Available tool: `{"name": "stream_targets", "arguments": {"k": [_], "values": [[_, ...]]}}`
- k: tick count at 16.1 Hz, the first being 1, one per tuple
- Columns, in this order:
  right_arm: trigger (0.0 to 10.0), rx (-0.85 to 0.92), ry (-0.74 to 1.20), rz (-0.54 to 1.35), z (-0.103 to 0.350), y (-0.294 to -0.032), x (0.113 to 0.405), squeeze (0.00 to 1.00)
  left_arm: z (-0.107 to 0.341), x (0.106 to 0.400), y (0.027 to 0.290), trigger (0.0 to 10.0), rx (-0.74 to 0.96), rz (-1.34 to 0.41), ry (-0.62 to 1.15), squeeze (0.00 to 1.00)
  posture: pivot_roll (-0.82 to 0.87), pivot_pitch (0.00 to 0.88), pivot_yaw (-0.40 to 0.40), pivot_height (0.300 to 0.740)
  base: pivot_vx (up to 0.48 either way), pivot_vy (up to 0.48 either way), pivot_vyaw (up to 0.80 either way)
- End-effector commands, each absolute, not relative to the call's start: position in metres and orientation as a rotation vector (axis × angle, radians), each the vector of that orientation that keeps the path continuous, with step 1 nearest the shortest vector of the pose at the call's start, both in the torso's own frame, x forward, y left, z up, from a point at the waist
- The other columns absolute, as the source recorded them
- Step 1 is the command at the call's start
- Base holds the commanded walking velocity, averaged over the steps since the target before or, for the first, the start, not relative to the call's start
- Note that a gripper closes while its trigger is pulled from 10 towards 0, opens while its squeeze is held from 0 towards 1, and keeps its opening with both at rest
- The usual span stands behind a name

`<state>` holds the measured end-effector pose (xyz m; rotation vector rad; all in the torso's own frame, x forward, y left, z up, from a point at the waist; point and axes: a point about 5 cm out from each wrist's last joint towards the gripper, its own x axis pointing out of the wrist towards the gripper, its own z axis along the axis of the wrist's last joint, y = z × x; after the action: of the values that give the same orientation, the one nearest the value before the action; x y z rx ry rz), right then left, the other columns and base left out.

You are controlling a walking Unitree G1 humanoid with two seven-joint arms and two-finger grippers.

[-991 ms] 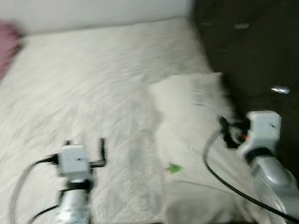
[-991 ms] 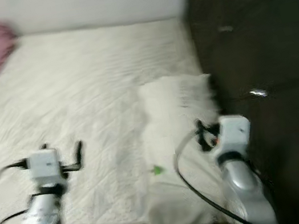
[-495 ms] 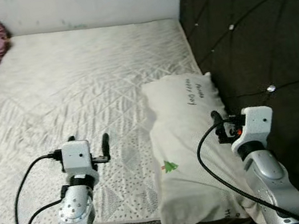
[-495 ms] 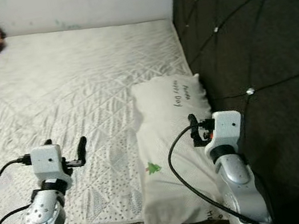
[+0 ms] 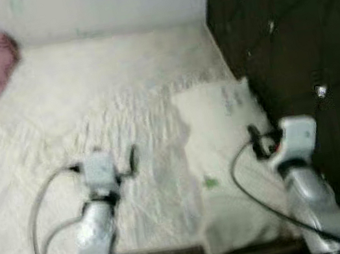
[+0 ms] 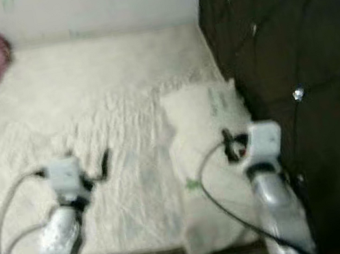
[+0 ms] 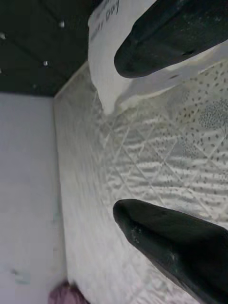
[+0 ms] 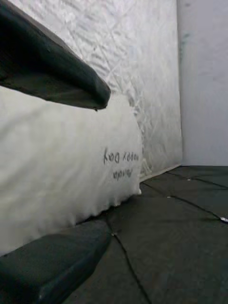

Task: Clean up the room

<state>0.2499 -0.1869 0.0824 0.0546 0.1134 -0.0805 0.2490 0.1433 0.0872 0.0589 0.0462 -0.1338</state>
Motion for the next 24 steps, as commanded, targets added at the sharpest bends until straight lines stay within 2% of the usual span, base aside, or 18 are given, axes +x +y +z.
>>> {"name": "stream_targets", "arguments": {"k": [1,4,10,24], "values": [[10.0,0.067,0.082,-0.042,0.09,-0.175,0.255,0.0,0.09,0.25,0.156,10.0,0.081,-0.101,0.044,0.0,0.03,0.0,-0.005,0.74,0.0,0.476,0.0],[10.0,0.063,0.065,-0.036,0.094,-0.174,0.261,0.0,0.097,0.254,0.16,10.0,0.124,-0.081,-0.006,0.0,0.03,0.0,-0.001,0.74,0.0,0.47,0.0],[10.0,0.066,0.043,-0.037,0.099,-0.175,0.269,0.0,0.099,0.257,0.16,10.0,0.079,-0.058,0.012,0.0,0.03,0.0,0.005,0.74,0.0,0.0,0.0],[10.0,0.06,0.044,-0.026,0.099,-0.174,0.265,0.0,0.097,0.255,0.156,10.0,0.043,-0.072,0.038,0.0,0.02,0.001,0.006,0.74,0.0,0.48,0.0]]}}
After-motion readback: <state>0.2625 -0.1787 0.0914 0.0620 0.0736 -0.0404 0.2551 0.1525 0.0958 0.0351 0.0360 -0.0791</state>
